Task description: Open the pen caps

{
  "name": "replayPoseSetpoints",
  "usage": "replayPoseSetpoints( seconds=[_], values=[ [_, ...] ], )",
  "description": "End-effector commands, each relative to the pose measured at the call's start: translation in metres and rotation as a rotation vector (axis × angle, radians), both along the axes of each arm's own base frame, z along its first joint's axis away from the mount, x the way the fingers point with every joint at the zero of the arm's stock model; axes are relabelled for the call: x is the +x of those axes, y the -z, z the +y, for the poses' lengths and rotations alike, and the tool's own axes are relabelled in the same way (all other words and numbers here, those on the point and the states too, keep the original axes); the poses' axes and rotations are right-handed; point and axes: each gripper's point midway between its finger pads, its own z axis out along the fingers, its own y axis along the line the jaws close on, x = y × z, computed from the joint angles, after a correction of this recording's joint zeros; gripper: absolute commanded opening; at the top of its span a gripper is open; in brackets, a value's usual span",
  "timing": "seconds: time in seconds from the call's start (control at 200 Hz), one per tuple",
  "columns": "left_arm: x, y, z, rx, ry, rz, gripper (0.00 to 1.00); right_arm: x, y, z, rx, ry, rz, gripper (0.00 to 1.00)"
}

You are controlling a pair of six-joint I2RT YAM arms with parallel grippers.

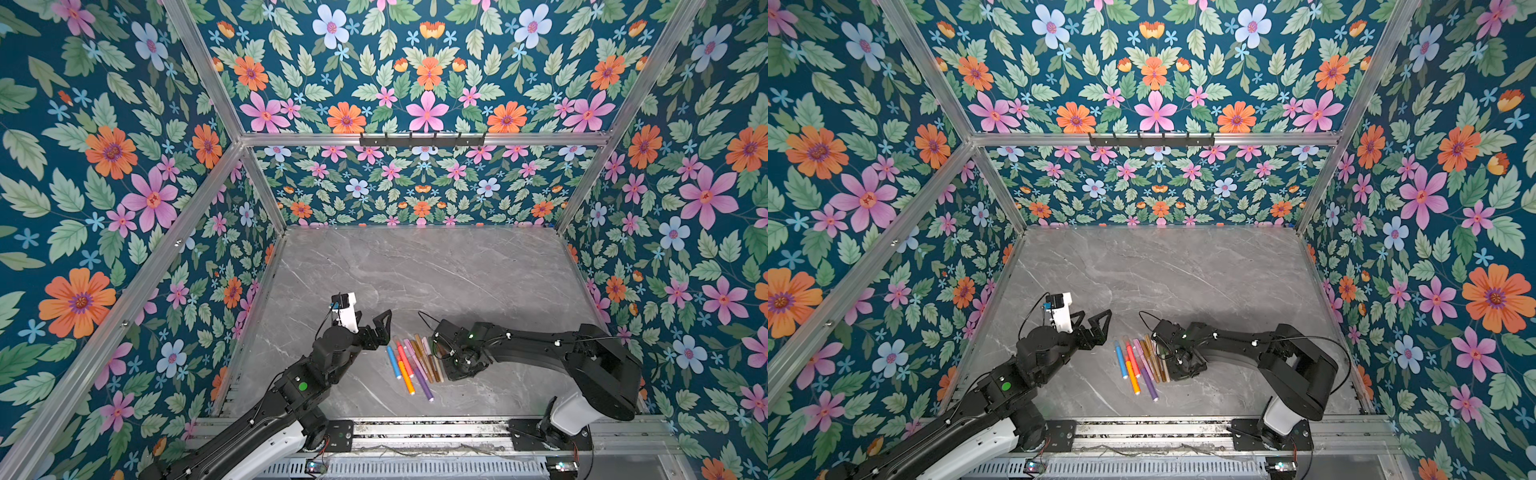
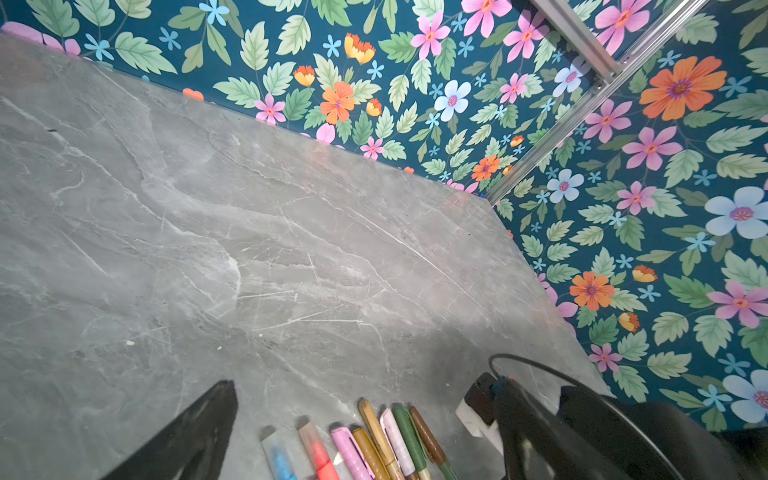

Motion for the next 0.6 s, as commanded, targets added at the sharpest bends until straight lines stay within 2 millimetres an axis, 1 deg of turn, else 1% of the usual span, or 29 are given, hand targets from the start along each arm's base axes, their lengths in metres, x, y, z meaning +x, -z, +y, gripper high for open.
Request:
replayPoseSetpoints(
  seconds=[0.0,0.055,0.1,0.175,0.29,0.355,0.405,0.485,0.595],
  values=[
    [-0.002,-0.002,-0.010,-0.047,0.046,0.007,1.00,-0.002,0.008,-0.008,-0.029,0.032,-0.004,0.17],
    [-0.003,0.003,-0.017,-0.055,0.067,0.037,1.00,-0.001,0.007,-0.008,-0.022,0.036,-0.015,0.13],
    [-0.003,0.008,-0.025,-0.058,0.093,0.065,1.00,-0.001,0.004,-0.009,-0.016,0.036,-0.027,0.12],
    [-0.004,0.015,-0.041,-0.071,0.147,0.109,1.00,0.001,-0.006,-0.010,0.002,0.032,-0.054,0.10],
    [-0.004,0.031,-0.070,-0.069,0.244,0.198,0.99,0.000,-0.026,-0.008,0.053,0.003,-0.080,0.10],
    [-0.003,0.041,-0.087,-0.074,0.289,0.261,0.93,-0.004,-0.039,0.000,0.123,-0.028,-0.080,0.11],
    [-0.003,0.050,-0.101,-0.088,0.329,0.312,0.87,-0.009,-0.049,0.006,0.186,-0.047,-0.072,0.13],
    [-0.005,0.059,-0.124,-0.136,0.397,0.365,0.78,-0.017,-0.062,0.015,0.266,-0.068,-0.052,0.14],
    [-0.007,0.061,-0.144,-0.243,0.453,0.391,0.74,-0.023,-0.076,0.021,0.339,-0.060,-0.037,0.14]
  ],
)
